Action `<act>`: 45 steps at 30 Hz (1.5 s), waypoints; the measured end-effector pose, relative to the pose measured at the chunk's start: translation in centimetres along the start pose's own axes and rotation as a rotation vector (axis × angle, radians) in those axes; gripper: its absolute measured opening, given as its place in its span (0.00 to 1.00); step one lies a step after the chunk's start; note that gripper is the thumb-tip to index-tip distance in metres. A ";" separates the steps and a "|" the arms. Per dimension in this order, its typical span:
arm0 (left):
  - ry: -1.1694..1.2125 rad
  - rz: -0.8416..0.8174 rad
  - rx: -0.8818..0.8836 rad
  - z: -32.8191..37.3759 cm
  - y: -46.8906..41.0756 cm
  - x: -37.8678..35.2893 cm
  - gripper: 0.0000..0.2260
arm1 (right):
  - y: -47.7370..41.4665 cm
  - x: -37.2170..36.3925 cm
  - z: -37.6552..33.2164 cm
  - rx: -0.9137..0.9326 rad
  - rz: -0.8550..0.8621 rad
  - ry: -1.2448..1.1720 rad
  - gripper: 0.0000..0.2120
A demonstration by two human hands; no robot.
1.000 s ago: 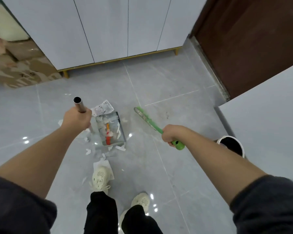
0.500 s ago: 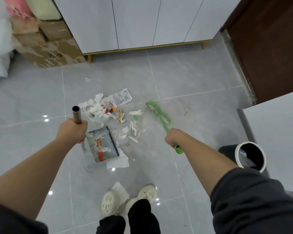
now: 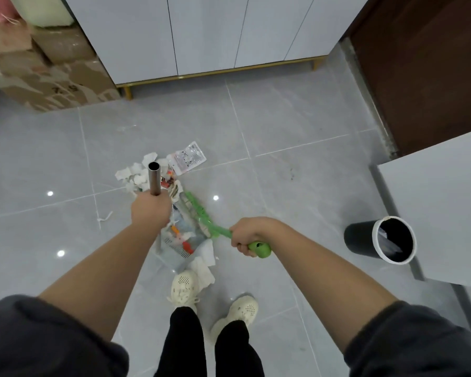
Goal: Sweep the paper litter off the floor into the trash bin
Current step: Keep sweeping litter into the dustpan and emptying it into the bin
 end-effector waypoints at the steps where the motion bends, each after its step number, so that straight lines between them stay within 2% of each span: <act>1: -0.023 -0.015 -0.010 0.3 -0.3 -0.1 0.10 | 0.0 -0.2 -0.3 -0.006 -0.028 -0.002 0.19; 4: -0.096 -0.024 -0.069 1.3 -1.1 -0.2 0.12 | 0.0 -1.2 -1.0 -0.055 -0.165 0.089 0.22; 8: -0.183 -0.036 -0.138 2.6 -1.9 0.2 0.11 | 0.7 -1.6 -1.6 -0.051 -0.224 0.121 0.23; 11: -0.225 -0.055 -0.181 3.8 -1.5 0.7 0.12 | 2.1 -1.9 -1.8 -0.037 -0.270 0.062 0.12; 13: -0.284 -0.096 -0.235 4.8 -0.6 0.5 0.13 | 3.1 -2.2 -1.6 -0.054 -0.324 0.011 0.08; 14: -0.306 -0.121 -0.264 5.3 -0.2 0.4 0.13 | 3.5 -2.0 -1.3 -0.060 -0.323 -0.010 0.09; 17: -0.346 -0.151 -0.291 6.8 1.1 0.8 0.13 | 4.9 -0.8 0.0 -0.077 -0.310 -0.096 0.23; 21: -0.283 -0.160 -0.271 8.5 1.9 1.0 0.15 | 7.2 1.8 3.0 -0.132 -0.242 -0.263 0.24; 27: -0.266 -0.201 -0.370 12.5 7.9 -3.3 0.14 | 11.4 5.3 9.5 -0.147 -0.179 -0.316 0.26; 39: -0.168 -0.253 -0.535 20.0 25.0 -18.3 0.10 | 23.9 12.1 31.8 -0.086 -0.013 -0.400 0.27; 45: -0.160 -0.298 -0.647 23.9 31.9 -23.5 0.11 | 27.9 15.0 37.6 -0.053 0.089 -0.465 0.25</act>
Point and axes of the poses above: each hand's wrist, its own y-axis away from the middle knuckle, its own x-axis out of the back of the hand, z = x × y, the point moved 8 cm from there along -y, towards the middle knuckle, and after that the axes turned 2 degrees about -x, right-handed, at the moved point
